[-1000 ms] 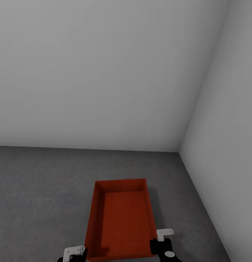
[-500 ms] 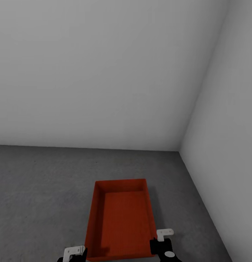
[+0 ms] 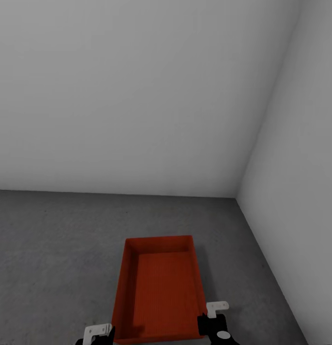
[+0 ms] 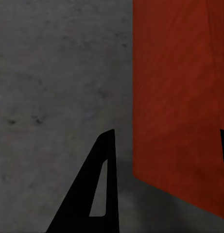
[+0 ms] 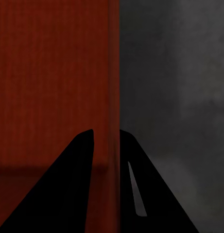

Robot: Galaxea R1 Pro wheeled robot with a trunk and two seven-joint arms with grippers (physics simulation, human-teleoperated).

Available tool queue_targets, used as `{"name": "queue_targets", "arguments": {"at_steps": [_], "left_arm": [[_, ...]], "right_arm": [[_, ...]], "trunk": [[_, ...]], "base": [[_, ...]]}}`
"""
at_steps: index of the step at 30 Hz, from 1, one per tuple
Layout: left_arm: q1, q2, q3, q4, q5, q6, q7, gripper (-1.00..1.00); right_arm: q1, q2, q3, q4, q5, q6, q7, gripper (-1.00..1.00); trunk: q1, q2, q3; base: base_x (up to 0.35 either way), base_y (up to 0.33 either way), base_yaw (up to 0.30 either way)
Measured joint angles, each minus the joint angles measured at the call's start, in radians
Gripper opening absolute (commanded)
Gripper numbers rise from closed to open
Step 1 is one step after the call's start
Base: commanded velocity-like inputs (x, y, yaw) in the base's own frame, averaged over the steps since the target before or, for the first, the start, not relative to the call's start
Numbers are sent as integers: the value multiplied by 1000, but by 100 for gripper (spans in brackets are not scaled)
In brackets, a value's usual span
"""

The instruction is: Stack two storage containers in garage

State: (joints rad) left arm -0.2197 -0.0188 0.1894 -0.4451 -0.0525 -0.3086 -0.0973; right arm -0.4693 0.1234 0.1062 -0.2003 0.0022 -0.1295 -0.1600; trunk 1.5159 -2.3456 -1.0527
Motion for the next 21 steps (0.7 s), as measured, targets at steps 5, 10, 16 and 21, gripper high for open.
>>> {"name": "queue_targets", "arguments": {"at_steps": [5, 10, 16, 21], "left_arm": [[0, 0, 0, 0, 0, 1, 0, -100], [0, 0, 1, 0, 0, 1, 0, -100], [0, 0, 0, 0, 0, 0, 0, -100], [0, 0, 0, 0, 0, 0, 0, -100]], "right_arm": [[0, 0, -1, -2, 3, 0, 0, -100], [0, 0, -1, -2, 4, 0, 0, -100], [0, 0, -1, -1, 4, 0, 0, -100], [0, 0, 1, 1, -2, 0, 0, -100]], "trunk": [[0, 0, 0], [0, 0, 0], [19, -35, -16], [23, -42, -19]], "base": [[0, 0, 0], [0, 0, 0], [0, 0, 0], [0, 0, 0]]}}
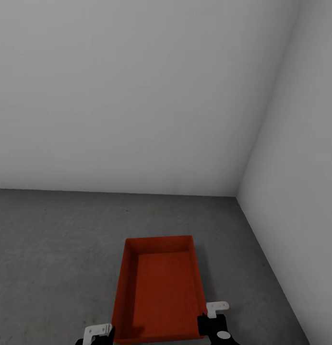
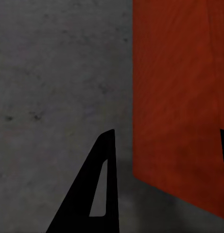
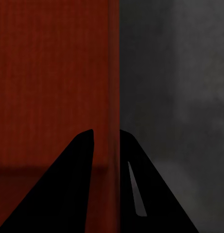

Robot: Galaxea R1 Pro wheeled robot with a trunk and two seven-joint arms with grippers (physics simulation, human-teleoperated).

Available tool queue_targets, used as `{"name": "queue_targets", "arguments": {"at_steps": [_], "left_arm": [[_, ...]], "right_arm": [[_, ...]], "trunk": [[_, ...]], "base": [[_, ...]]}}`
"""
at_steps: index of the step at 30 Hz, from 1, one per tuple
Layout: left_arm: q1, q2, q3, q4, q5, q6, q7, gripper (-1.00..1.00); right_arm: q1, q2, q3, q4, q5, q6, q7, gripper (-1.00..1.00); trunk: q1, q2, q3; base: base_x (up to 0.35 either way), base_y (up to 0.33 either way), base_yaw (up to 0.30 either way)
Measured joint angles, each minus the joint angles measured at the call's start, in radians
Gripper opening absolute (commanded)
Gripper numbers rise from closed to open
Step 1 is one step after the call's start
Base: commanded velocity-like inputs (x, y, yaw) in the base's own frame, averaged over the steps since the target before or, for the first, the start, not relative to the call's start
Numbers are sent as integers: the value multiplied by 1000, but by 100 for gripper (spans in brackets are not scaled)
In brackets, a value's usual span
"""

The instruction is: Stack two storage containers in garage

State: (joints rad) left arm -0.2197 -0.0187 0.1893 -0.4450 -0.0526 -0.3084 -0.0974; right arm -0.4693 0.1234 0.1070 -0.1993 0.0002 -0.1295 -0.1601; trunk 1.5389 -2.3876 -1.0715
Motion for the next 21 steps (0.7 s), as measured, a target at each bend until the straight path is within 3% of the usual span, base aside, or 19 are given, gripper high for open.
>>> {"name": "queue_targets", "arguments": {"at_steps": [7, 14, 21], "left_arm": [[0, 0, 0, 0, 0, 0, 0, -100], [0, 0, 0, 0, 0, 0, 0, -100], [0, 0, 0, 0, 0, 0, 0, -100]], "right_arm": [[0, 0, -2, -3, 6, 0, 0, -100], [0, 0, -2, -2, 5, 0, 0, -100], [0, 0, -1, -3, 5, 0, 0, -100]], "trunk": [[0, 0, 0], [27, -49, -22], [27, -49, -22]], "base": [[0, 0, 0], [0, 0, 0], [0, 0, 0]]}}
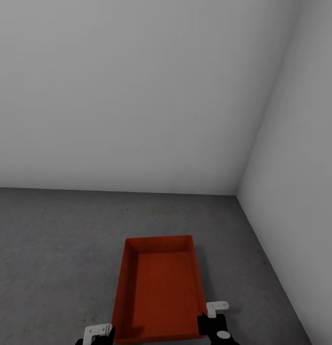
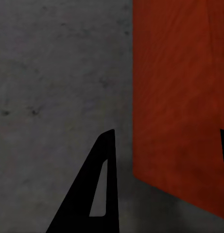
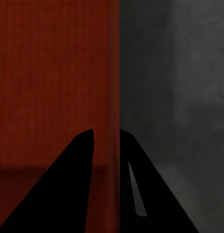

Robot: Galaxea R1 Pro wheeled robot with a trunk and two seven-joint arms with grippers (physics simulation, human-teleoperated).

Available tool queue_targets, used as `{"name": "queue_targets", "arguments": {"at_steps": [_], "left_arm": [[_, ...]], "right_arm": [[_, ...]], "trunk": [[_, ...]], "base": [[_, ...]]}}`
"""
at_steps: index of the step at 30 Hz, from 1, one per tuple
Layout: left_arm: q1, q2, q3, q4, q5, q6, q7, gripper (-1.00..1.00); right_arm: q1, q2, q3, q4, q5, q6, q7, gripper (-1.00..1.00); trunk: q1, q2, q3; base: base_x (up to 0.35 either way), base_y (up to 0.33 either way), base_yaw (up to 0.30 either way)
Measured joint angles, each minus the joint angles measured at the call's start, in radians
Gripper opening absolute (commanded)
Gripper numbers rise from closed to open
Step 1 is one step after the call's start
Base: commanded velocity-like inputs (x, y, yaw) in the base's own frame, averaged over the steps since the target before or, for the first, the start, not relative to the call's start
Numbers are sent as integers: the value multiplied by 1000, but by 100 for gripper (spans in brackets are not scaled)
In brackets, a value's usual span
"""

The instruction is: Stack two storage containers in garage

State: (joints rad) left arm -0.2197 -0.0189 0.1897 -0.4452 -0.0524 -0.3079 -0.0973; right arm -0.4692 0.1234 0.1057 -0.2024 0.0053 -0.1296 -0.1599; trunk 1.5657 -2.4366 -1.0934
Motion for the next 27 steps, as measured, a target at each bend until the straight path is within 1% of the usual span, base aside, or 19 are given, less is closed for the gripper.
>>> {"name": "queue_targets", "arguments": {"at_steps": [3, 11, 14, 19, 20, 25, 27], "left_arm": [[0, 0, 0, 0, 0, 0, 0, -100], [0, 0, 0, 0, 0, 0, 0, -100], [0, 0, 0, 0, 0, 0, 0, -100], [0, 0, -1, 0, 0, -1, 0, -100], [0, 0, 0, 0, 0, 0, 0, -100], [0, 1, 1, -12, 1, 0, -13, -100], [0, 3, 1, -12, 2, 0, -18, -100]], "right_arm": [[0, 0, -1, 0, 1, 0, 0, -100], [0, 0, 0, 1, 0, 0, 0, -100], [0, 0, 1, 3, -5, 0, 0, -100], [0, 0, 0, 0, 1, 0, 0, -100], [0, 0, 0, 1, 0, 0, 0, -100], [0, 0, -5, -3, -6, 2, 1, -100], [0, 0, -5, -3, -5, 2, 1, -100]], "trunk": [[0, 0, 0], [31, -56, -25], [31, -56, -25], [31, -56, -25], [34, -63, -28], [37, -64, -47], [37, -64, -48]], "base": [[0, 0, 0], [0, 0, 0], [0, 0, 0], [0, 0, 0], [0, 0, 0], [0, 0, 0], [0, 0, 0]]}}
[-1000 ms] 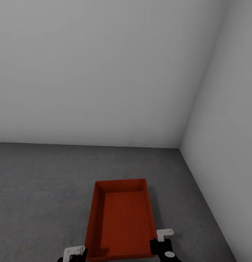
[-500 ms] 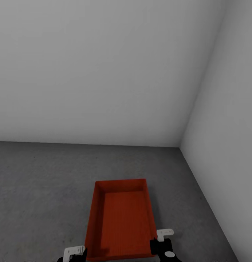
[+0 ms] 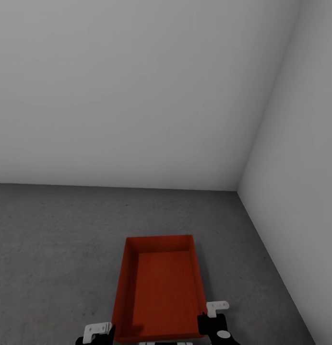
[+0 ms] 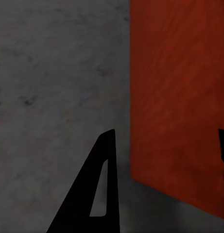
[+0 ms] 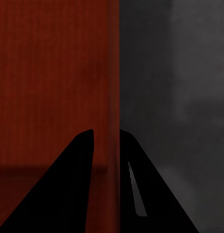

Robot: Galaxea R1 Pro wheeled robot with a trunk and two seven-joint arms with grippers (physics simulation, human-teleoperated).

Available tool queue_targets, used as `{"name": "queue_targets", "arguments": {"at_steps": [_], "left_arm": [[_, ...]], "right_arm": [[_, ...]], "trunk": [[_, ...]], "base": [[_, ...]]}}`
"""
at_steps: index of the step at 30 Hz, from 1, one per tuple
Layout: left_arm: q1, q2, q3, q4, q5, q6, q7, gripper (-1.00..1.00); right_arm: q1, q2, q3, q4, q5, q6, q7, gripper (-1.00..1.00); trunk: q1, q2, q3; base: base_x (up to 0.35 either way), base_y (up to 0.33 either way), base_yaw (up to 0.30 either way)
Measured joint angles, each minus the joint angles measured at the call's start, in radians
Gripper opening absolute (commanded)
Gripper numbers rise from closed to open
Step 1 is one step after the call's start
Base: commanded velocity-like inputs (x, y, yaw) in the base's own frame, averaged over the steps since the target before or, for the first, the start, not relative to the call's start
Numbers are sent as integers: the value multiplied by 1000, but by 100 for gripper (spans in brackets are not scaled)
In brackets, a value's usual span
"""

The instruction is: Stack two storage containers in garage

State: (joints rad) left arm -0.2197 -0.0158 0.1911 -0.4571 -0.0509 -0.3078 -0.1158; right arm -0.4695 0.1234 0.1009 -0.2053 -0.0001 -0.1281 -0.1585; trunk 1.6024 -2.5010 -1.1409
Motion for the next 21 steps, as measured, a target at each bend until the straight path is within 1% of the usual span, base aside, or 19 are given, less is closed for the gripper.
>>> {"name": "queue_targets", "arguments": {"at_steps": [10, 21], "left_arm": [[0, 8, 2, 1, 1, 0, -28, -100], [0, 8, 2, 0, 1, 1, -28, -100]], "right_arm": [[0, 0, 0, 1, -2, 0, 0, -100], [0, 0, 0, 1, -3, 0, 0, -100]], "trunk": [[0, 0, 0], [0, 0, 0]], "base": [[0, 0, 0], [0, 0, 0]]}}
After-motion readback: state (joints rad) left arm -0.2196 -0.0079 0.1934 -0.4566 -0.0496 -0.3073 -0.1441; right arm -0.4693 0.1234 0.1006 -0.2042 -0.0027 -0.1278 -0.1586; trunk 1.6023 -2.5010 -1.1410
